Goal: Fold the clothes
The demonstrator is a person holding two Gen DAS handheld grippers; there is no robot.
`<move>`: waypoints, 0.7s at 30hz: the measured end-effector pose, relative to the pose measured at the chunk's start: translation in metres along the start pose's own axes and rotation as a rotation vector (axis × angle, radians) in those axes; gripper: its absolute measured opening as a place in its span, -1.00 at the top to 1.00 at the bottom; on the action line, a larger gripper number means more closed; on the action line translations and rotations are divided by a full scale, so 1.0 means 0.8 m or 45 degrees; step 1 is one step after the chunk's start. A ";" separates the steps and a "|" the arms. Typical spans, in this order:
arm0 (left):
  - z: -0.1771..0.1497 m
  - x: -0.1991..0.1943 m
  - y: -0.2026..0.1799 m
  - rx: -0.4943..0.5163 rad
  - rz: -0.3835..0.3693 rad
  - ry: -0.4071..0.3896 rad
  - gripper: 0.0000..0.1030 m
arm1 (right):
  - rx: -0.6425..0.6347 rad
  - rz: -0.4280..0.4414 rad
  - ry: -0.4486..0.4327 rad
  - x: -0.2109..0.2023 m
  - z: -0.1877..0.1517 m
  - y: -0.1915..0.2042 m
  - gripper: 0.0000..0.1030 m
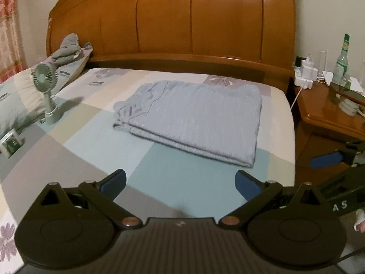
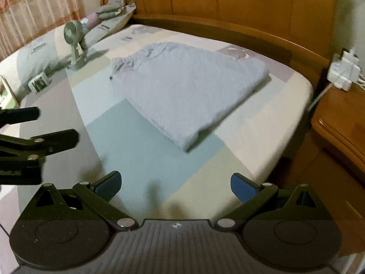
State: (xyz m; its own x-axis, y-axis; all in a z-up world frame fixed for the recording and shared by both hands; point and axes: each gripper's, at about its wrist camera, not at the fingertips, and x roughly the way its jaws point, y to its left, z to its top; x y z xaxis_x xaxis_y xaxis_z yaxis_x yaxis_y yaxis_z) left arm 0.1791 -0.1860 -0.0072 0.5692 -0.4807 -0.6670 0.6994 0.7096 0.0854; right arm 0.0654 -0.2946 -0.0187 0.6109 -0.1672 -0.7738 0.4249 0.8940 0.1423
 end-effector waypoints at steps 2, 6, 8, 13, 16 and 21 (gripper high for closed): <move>-0.011 -0.011 -0.002 -0.009 0.006 0.014 -0.96 | 0.006 -0.027 0.009 -0.006 -0.008 0.003 -1.00; -0.030 -0.027 -0.003 -0.034 0.000 0.044 -0.96 | 0.018 -0.075 0.024 -0.016 -0.022 0.008 -1.00; -0.036 -0.034 -0.004 -0.041 -0.007 0.058 -0.96 | 0.019 -0.091 0.027 -0.021 -0.027 0.009 -1.00; -0.046 -0.052 -0.008 -0.048 -0.016 0.060 -0.96 | 0.003 -0.109 0.017 -0.036 -0.036 0.018 -1.00; -0.050 -0.061 -0.010 -0.062 -0.018 0.063 -0.96 | -0.009 -0.116 0.002 -0.046 -0.040 0.023 -1.00; -0.054 -0.076 -0.015 -0.083 -0.015 0.062 -0.96 | -0.015 -0.120 -0.023 -0.065 -0.047 0.026 -1.00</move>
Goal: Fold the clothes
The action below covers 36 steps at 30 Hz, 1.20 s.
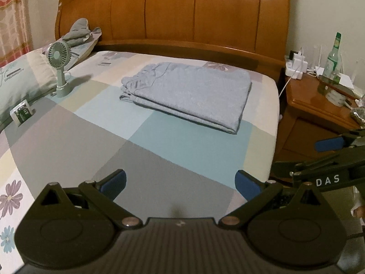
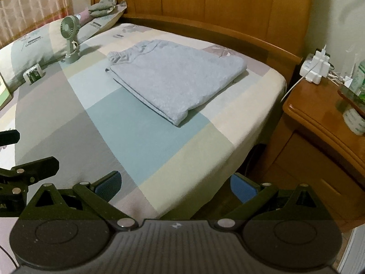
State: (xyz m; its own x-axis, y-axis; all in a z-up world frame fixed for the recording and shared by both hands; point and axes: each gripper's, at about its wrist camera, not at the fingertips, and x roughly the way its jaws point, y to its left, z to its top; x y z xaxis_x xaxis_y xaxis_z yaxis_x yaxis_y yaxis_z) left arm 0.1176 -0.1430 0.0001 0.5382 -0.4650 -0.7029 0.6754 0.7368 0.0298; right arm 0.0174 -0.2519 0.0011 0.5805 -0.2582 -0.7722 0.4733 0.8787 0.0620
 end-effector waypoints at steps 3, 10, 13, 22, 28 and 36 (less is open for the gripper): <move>-0.002 -0.006 -0.002 -0.014 0.004 0.002 -0.96 | -0.008 -0.004 -0.016 -0.009 -0.003 0.000 -1.00; -0.003 -0.021 -0.012 -0.007 0.017 -0.009 -0.97 | -0.026 -0.012 -0.060 -0.030 -0.006 0.003 -1.00; -0.002 -0.026 -0.015 -0.005 0.017 -0.018 -0.96 | -0.032 -0.002 -0.074 -0.036 -0.005 0.003 -1.00; 0.002 -0.030 -0.018 0.000 0.018 -0.026 -0.97 | -0.035 0.006 -0.103 -0.046 -0.005 0.002 -1.00; 0.004 -0.029 -0.020 0.000 0.022 -0.024 -0.97 | -0.031 0.005 -0.117 -0.050 -0.003 0.001 -1.00; 0.004 -0.028 -0.015 -0.013 0.016 -0.017 -0.97 | -0.041 -0.012 -0.130 -0.053 -0.002 0.004 -1.00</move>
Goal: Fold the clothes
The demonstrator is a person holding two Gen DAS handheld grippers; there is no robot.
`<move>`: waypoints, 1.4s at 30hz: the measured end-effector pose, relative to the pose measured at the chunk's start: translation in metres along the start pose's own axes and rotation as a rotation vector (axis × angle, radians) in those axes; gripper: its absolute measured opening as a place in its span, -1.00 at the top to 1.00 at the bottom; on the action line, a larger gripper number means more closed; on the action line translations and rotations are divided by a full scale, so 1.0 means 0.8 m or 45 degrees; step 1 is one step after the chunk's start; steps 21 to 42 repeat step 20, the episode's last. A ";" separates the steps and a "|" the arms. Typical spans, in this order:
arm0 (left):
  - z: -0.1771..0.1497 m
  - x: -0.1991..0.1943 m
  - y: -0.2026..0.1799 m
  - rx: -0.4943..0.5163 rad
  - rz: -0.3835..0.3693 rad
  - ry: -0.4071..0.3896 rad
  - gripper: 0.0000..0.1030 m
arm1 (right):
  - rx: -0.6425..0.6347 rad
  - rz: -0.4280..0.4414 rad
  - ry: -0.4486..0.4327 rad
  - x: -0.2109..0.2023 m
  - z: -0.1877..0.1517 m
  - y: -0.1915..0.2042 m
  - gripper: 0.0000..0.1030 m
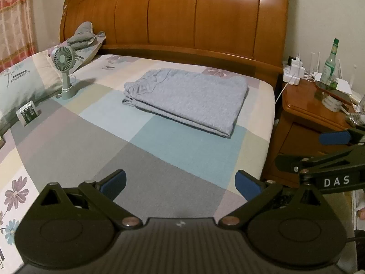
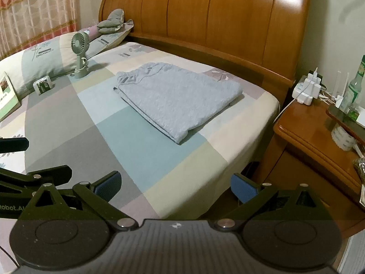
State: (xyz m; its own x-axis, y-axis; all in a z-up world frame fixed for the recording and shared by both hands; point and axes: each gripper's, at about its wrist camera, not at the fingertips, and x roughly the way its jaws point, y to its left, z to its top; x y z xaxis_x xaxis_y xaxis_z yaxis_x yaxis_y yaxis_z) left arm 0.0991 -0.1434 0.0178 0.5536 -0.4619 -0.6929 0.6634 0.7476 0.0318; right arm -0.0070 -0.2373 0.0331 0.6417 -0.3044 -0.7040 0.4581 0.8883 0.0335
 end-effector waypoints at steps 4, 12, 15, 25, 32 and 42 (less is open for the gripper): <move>0.000 0.000 0.000 -0.002 -0.001 0.000 -0.97 | -0.005 -0.009 -0.007 -0.002 0.001 0.000 -1.00; 0.000 -0.001 0.000 0.005 -0.002 -0.002 -0.97 | -0.004 -0.011 -0.008 -0.002 0.002 0.000 -1.00; 0.000 -0.001 0.000 0.004 -0.003 -0.001 -0.97 | -0.006 -0.011 -0.007 -0.001 0.002 0.000 -1.00; 0.000 -0.001 -0.002 0.009 -0.007 -0.001 -0.97 | -0.004 -0.007 -0.007 -0.001 0.002 -0.001 -1.00; 0.000 -0.001 -0.002 0.009 -0.007 -0.001 -0.97 | -0.004 -0.007 -0.007 -0.001 0.002 -0.001 -1.00; 0.000 -0.001 -0.002 0.009 -0.007 -0.001 -0.97 | -0.004 -0.007 -0.007 -0.001 0.002 -0.001 -1.00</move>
